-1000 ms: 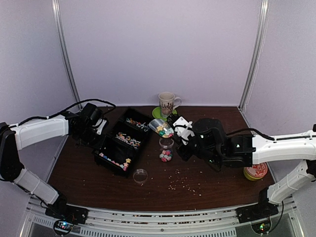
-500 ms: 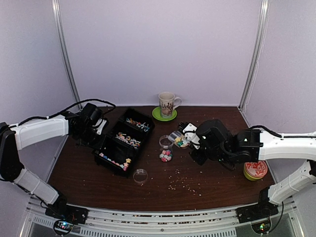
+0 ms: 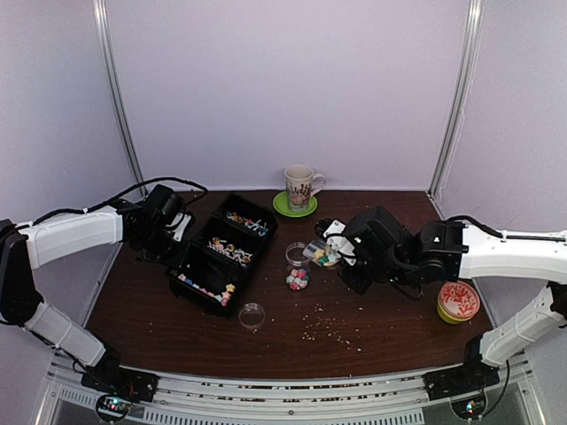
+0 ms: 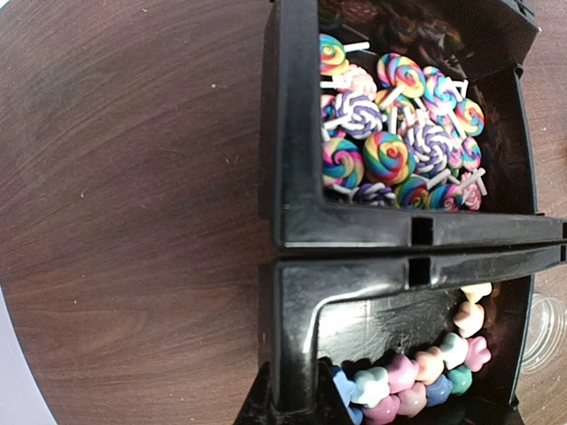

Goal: Pack the candies
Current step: Place the fake candies in the packing bottle.

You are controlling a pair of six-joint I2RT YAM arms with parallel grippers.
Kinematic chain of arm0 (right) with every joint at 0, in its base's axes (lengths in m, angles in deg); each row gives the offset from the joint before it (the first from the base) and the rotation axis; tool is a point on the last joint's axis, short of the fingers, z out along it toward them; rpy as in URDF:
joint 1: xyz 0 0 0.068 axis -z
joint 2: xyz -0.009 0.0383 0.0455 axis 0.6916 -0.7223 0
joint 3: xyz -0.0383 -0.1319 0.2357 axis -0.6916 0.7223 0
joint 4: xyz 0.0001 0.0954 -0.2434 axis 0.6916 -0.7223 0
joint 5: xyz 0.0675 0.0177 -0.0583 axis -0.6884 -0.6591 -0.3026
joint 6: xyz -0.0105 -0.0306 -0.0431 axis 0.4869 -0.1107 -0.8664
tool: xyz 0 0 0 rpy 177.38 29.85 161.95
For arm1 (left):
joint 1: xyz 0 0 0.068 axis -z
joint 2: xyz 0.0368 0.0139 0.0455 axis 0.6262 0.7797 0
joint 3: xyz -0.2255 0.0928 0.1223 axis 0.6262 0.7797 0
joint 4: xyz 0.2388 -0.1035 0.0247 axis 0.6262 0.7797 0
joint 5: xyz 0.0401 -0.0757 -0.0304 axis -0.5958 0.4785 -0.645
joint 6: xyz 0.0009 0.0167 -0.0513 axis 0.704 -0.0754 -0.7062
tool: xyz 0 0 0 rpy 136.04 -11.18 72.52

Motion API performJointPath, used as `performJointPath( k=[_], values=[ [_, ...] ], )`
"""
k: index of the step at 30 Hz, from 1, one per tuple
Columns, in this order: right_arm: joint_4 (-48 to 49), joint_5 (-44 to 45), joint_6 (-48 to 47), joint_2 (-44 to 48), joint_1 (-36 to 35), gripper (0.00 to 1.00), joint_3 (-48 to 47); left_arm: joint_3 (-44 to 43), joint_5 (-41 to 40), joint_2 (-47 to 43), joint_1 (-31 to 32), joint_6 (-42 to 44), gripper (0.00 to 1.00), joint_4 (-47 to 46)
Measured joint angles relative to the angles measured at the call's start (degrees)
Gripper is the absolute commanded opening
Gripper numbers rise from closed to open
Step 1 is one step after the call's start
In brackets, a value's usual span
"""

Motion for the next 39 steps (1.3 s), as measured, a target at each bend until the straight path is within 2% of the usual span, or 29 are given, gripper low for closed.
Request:
performJointPath(
  k=[39],
  values=[
    [-20.3, -0.3, -3.3, -11.8, 0.0, 0.00, -19.7, -0.1, 0.9, 0.0, -0.4, -0.1, 0.00, 0.2]
  ],
)
